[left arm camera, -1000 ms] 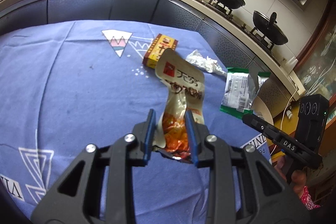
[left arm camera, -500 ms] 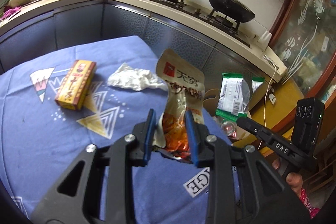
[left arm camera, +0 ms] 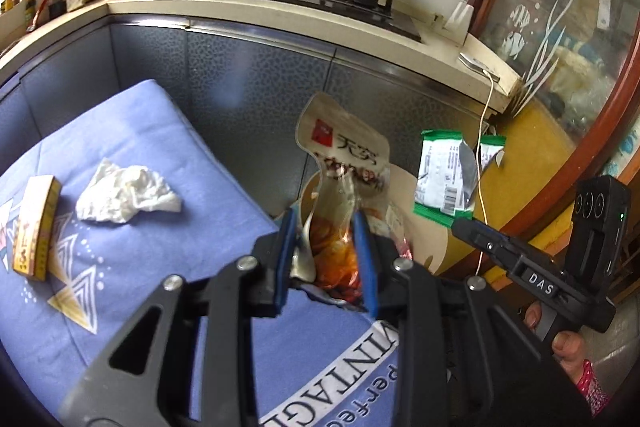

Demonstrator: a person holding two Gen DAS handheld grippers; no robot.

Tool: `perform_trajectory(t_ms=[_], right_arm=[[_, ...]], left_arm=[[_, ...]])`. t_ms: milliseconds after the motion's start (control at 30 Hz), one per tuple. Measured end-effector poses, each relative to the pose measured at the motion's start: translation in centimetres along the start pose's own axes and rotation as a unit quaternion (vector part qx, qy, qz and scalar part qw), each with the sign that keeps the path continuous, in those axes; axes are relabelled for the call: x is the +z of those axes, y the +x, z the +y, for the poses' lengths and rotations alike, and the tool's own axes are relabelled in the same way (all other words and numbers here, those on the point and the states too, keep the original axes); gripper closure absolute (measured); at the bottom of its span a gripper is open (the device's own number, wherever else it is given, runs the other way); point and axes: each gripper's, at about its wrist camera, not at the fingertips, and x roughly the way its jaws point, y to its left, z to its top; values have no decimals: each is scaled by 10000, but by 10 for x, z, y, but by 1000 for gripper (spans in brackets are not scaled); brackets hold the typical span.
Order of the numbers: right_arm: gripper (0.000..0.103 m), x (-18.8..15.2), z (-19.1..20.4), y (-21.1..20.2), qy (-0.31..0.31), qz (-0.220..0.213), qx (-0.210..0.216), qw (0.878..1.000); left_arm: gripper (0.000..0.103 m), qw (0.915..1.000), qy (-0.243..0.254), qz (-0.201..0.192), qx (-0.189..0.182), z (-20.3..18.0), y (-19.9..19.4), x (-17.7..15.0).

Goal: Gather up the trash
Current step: 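Carry the snack pouch and tissue pack over the beige bin with both grippers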

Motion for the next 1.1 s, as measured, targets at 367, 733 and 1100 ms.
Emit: perform_trajectory(t_ms=[367, 733, 1100], right_arm=[[97, 2, -36, -8, 178, 24, -200, 9996], [97, 3, -48, 0, 274, 84, -257, 9993], [97, 5, -49, 12, 258, 162, -341, 9990]], left_arm=[[76, 9995, 226, 209, -65, -33, 43, 9], [76, 9989, 296, 353, -10, -36, 65, 13], [76, 9982, 282, 523, -24, -36, 88, 14]])
